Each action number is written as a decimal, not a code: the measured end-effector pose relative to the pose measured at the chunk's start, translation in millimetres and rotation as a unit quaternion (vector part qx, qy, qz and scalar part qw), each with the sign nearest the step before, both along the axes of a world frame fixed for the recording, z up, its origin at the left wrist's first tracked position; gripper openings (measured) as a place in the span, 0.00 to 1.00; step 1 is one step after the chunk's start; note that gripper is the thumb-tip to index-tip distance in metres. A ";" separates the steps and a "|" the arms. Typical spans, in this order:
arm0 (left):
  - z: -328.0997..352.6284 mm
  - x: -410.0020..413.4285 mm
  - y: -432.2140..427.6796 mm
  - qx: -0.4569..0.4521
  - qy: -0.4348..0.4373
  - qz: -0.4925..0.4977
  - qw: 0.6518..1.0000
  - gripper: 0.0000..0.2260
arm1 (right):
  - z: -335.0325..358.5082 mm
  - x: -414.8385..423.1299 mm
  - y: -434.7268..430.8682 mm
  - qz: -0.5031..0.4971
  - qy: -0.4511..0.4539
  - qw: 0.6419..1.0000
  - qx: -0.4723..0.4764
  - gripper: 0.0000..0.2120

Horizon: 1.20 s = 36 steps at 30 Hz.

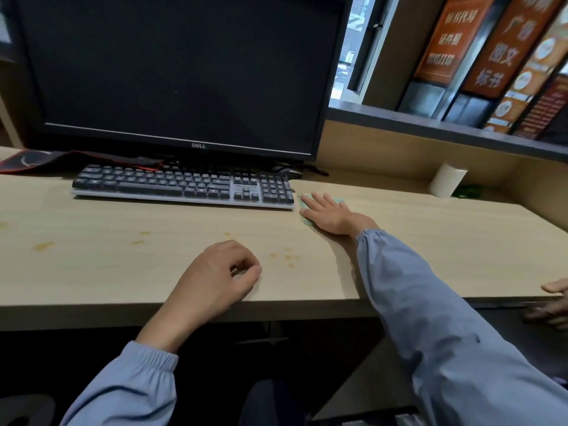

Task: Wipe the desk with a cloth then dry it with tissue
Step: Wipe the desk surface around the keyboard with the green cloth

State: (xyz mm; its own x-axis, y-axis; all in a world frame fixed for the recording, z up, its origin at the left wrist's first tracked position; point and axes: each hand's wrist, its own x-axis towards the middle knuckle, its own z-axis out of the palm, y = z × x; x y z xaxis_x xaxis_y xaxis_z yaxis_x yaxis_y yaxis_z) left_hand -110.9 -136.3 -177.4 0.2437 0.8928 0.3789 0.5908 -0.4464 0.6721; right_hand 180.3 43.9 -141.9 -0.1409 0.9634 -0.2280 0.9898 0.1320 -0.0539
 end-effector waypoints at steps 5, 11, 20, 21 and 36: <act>-0.5 -0.7 -2.8 -0.002 0.020 -0.003 1.000 0.05 | 0.9 -1.6 -46.6 0.019 0.008 1.000 0.001 0.29; -1.9 -0.9 -2.8 0.004 0.026 0.000 1.000 0.05 | -3.0 1.3 -105.0 0.043 0.017 0.999 0.008 0.29; -1.3 0.1 -3.9 0.012 0.030 0.002 0.999 0.06 | -7.5 -2.1 -165.3 0.050 0.030 0.998 0.029 0.28; -2.1 0.3 -4.2 0.014 0.029 0.002 0.999 0.06 | -7.5 -3.8 -167.5 0.046 0.031 0.998 0.031 0.28; -10.7 -0.1 -4.8 0.064 0.030 0.000 0.998 0.04 | -13.0 -42.0 -187.3 0.038 0.025 0.998 0.041 0.30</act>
